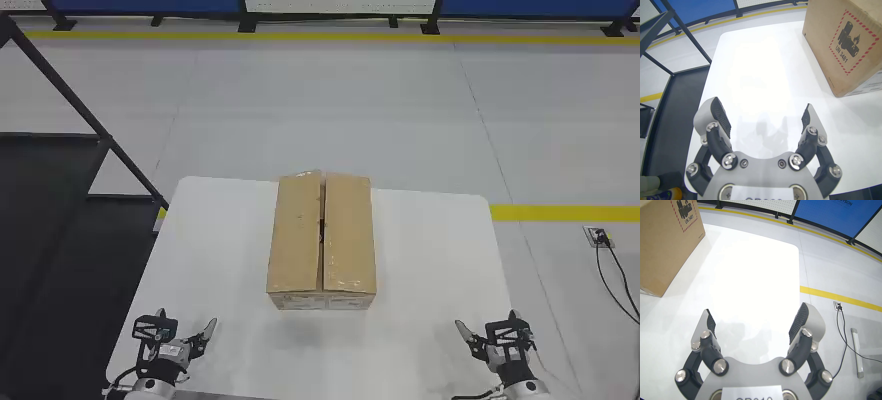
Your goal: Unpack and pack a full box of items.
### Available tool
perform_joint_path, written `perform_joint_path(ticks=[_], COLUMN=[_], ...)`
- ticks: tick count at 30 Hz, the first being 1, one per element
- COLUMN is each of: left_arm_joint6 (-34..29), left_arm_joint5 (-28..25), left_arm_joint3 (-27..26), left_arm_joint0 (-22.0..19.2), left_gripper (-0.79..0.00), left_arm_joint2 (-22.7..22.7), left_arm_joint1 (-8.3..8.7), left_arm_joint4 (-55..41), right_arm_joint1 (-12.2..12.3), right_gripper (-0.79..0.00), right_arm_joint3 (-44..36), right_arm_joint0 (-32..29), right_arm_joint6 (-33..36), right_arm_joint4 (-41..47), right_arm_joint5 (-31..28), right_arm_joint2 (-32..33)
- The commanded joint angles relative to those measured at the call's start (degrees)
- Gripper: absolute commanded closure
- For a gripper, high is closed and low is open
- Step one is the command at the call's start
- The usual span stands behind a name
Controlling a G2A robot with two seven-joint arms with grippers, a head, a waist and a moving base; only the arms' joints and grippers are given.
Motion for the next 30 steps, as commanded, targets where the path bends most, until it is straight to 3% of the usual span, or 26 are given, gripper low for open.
perform_joint_path(ticks=[1,15,18,19,23,30], left_arm_joint6=[0.0,0.0,1.7,2.1,4.6,10.0], left_arm_joint5=[0.0,0.0,-6.1,-5.3,-7.3,-8.2], left_arm_joint3=[0.0,0.0,-1.3,-1.3,-0.3,6.0], left_arm_joint0=[0.0,0.0,0.1,-0.1,-2.7,-10.0], left_gripper=[-0.785,-0.785,-0.785,-0.785,-0.785,-0.785], left_arm_joint2=[0.0,0.0,0.2,-0.7,-0.8,-0.4], left_arm_joint1=[0.00,0.00,0.07,0.11,-0.01,-0.63], left_arm_joint4=[0.0,0.0,-3.4,-2.8,-5.4,-13.1], right_arm_joint1=[0.0,0.0,0.0,-0.1,-0.5,-1.7], right_gripper=[-0.784,-0.785,-0.785,-0.785,-0.785,-0.785], right_arm_joint3=[0.0,0.0,-0.4,-0.9,-2.0,-4.4], right_arm_joint0=[0.0,0.0,0.1,0.3,2.4,8.2], right_arm_joint6=[0.0,0.0,-0.3,-0.6,-1.8,-1.5], right_arm_joint4=[0.0,0.0,0.7,2.2,4.0,9.0], right_arm_joint5=[0.0,0.0,-0.5,-1.8,-1.3,0.7], right_arm_joint2=[0.0,0.0,-0.2,-0.5,-2.2,-8.1])
